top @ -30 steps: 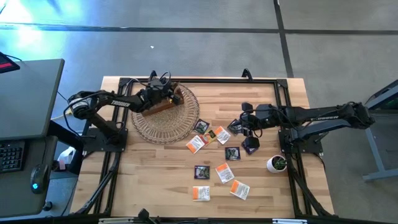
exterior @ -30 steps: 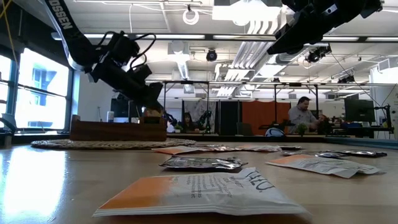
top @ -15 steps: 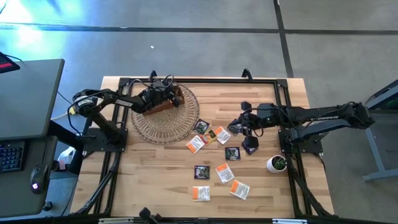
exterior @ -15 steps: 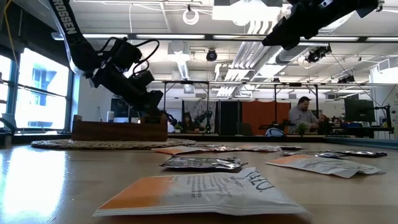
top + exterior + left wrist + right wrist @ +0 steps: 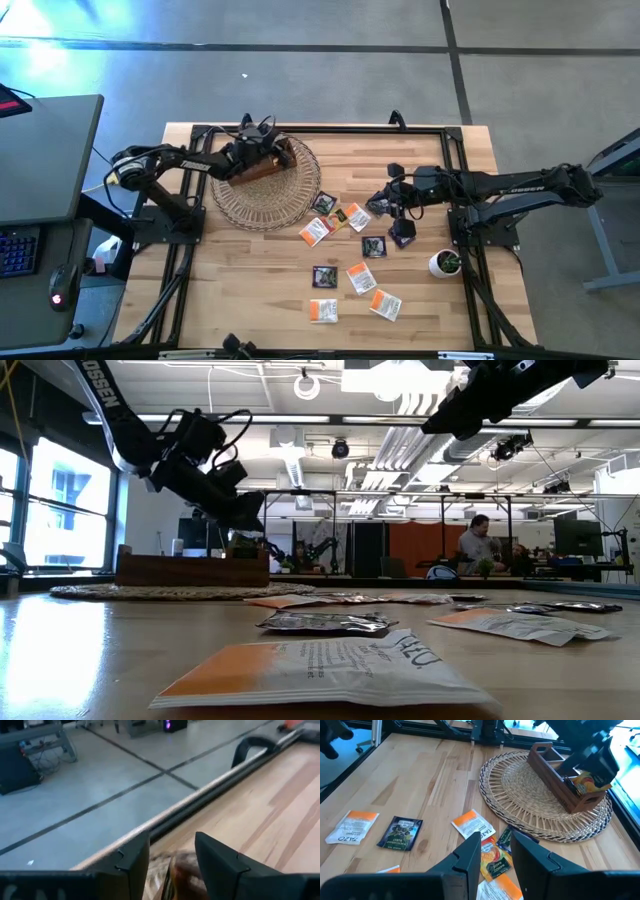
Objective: Pick & Place Tea
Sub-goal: Put the yellow tea bag into the right section of the wooden organizer
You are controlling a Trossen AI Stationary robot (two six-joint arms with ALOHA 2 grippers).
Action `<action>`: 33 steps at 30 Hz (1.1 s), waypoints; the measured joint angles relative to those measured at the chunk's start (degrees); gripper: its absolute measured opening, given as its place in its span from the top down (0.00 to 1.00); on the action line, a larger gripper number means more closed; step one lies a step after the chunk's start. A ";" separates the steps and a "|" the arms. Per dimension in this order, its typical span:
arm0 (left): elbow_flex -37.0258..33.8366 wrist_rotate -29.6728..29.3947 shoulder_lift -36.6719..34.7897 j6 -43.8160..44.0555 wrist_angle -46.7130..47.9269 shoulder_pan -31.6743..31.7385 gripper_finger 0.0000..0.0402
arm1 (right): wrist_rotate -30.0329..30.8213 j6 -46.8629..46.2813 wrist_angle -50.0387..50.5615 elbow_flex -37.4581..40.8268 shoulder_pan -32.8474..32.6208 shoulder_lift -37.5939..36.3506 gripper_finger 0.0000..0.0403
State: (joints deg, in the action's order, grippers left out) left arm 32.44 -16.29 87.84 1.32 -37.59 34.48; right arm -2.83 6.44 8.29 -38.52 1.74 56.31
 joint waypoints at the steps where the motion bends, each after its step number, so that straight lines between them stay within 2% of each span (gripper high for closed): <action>1: 0.34 0.64 -0.34 0.02 0.00 0.00 0.61 | 0.00 0.00 0.00 0.00 0.00 0.00 0.74; 8: 2.05 1.62 -0.91 0.02 1.89 0.00 0.61 | -1.01 0.00 0.02 0.00 -0.02 0.00 0.74; 11: 2.59 -1.08 -0.91 0.03 7.35 -0.02 0.63 | -1.01 0.00 0.02 0.00 -0.02 0.00 0.74; 15: 2.81 -4.19 -0.91 0.94 13.31 0.02 0.76 | -1.01 0.00 0.02 0.00 -0.02 0.00 0.74; 18: 2.81 -3.36 -0.91 1.51 14.24 0.02 0.92 | -1.01 0.00 0.02 0.00 -0.01 0.00 0.74; 20: 2.81 -2.01 -0.91 1.53 13.95 0.00 0.98 | -1.02 0.00 0.02 0.00 -0.02 0.00 0.74; 24: 2.81 -2.19 -0.91 1.51 13.72 -0.25 0.96 | -1.01 0.00 0.02 0.00 0.00 0.00 0.74; 27: 2.81 -2.26 -0.95 0.75 13.72 -1.06 0.99 | -1.01 0.00 0.04 0.00 -0.01 0.00 0.74; 33: 2.83 -2.52 -1.50 -0.01 15.61 -5.29 1.00 | -1.05 -0.46 0.48 0.00 0.00 0.00 0.74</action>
State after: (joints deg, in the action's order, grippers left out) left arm 35.27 -18.81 86.35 1.31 -21.98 29.19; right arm -3.88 5.98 8.78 -38.52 1.74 56.31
